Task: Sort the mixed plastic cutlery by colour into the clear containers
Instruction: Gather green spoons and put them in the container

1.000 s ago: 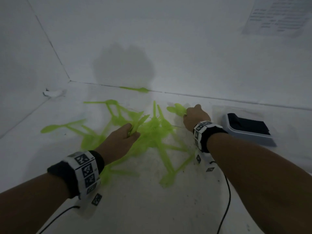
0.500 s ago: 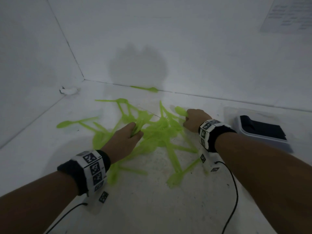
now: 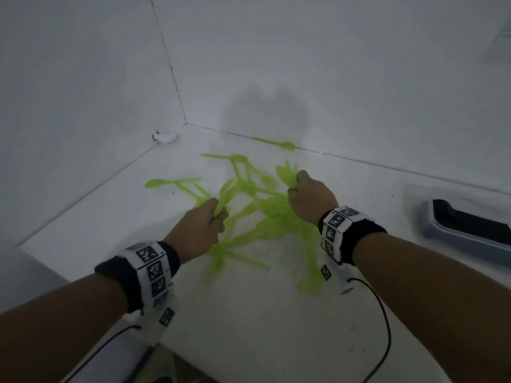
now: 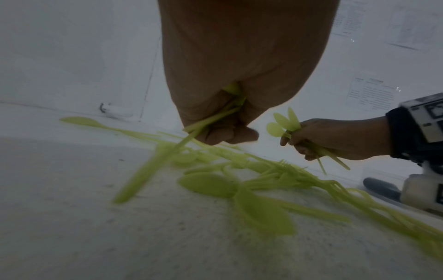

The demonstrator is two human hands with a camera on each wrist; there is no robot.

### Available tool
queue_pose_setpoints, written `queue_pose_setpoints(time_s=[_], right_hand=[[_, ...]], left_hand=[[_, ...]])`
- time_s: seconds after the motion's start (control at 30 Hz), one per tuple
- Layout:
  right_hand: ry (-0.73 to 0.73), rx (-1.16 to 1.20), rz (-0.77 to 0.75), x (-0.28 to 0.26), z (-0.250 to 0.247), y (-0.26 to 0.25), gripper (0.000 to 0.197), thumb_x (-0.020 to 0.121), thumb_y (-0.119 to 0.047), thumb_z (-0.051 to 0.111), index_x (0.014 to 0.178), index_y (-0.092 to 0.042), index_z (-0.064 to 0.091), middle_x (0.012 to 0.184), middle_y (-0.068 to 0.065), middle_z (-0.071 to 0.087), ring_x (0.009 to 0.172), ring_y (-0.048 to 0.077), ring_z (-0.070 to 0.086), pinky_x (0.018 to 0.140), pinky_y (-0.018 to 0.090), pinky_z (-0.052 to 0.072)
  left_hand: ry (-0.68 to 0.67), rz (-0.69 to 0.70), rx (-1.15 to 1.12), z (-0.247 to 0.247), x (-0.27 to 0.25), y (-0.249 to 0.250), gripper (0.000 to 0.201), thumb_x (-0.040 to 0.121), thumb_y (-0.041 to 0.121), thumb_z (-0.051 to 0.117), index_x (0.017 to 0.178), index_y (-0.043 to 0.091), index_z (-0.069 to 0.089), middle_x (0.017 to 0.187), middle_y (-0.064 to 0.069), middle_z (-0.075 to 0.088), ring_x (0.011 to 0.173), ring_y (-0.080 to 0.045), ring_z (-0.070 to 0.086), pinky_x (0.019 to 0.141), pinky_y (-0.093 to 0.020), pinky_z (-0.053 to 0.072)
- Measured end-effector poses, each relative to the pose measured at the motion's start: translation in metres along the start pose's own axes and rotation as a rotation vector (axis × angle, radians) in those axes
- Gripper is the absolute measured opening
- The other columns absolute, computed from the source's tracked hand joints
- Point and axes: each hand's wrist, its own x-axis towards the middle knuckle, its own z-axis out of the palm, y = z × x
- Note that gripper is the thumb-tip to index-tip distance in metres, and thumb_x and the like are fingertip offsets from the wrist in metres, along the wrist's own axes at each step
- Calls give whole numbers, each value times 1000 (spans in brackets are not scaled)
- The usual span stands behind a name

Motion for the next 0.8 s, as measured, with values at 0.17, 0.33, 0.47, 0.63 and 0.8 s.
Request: queue_pose_setpoints(time_s=[0.17,0.33,0.47,0.63,0.8], right_hand=[[-62,68,-102,-19,28,-41,11,99,-19,43,98,-9,40,76,4,48,75,31,49,65,36,34],[-170,54,-63,-39,52,-59,22,105,-31,45,105,-9,50,90,5,58,88,31,58,64,36,42],[-192,-39,1,-56,60,-65,54,107,-42,45,134,4,52,130,20,60,119,37,55,98,44,47],[-223,-47,54,-73,73,-67,49,105,-44,49,127,-1,56,122,16,62,114,35,59,91,42,48],[-248,-83,89,-80,83,-68,31,102,-40,55,109,-10,51,97,10,61,87,29,58,68,37,41]], left_hand=[[-13,30,162,-18,-7,-27,30,103,39,52,93,10,53,82,-8,60,71,-25,56,64,-37,46],[-98,170,272,-39,-9,-54,27,100,41,57,94,15,57,81,-3,61,72,-21,59,68,-36,48],[-244,424,355,-47,-14,-74,21,100,39,59,95,19,53,78,-2,61,70,-21,59,65,-36,44],[-400,853,702,-39,-14,-83,57,96,28,65,150,25,48,118,-2,69,98,-28,67,73,-29,44],[-403,1154,806,-25,0,-76,52,77,7,72,129,12,64,84,-8,67,60,-32,64,47,-35,46]])
